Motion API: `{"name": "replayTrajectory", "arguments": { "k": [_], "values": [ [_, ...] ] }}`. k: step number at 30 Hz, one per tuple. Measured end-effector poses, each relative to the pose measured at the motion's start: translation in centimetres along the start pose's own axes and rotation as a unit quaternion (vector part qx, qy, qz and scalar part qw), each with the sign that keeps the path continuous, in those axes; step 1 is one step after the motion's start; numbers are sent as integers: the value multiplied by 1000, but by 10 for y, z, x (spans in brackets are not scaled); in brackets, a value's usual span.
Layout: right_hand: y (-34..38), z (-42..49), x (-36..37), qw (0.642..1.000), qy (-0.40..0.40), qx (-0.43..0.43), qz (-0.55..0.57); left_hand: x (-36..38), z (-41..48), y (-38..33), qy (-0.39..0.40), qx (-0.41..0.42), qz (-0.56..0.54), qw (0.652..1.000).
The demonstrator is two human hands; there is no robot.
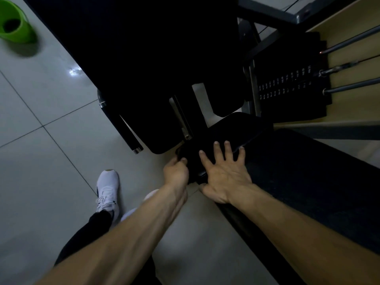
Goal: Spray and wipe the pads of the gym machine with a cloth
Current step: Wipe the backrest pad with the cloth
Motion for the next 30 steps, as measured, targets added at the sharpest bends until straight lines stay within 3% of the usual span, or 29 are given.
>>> {"name": "replayTrajectory", "arguments": {
  "k": [3,5,9,18,22,25,30],
  "values": [
    [1,1,-1,1000,-2,-3,0,-8,-42,4,78,42,-3,996],
    [1,1,-1,1000,4,-1,2,-7,-27,2,52,57,4,997],
    [1,2,0,1000,0,-1,2,0,20,3,-33,-43,-8,999],
    [-28,-53,-25,998,26,-21,58,-15,-82,21,63,-26,2,998],
    [-56,-105,-28,998,45,2,42,-17,-46,14,-2,-36,7,999],
    [-57,-115,-27,999,7,-2,45,2,-5,37,-31,-51,18,998],
    [-54,-113,-25,999,-16,-6,43,-5,-67,42,-4,-34,47,998]
  ]
}}
Point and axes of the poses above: each hand's wrist, its own z-axis towards the middle knuckle, its own x-axis out of the palm, y = z × x, the point moved 6 cm from there along z, towards the middle knuckle, and after that the axes turned 13 degrees about -y, right-handed, at the moved point
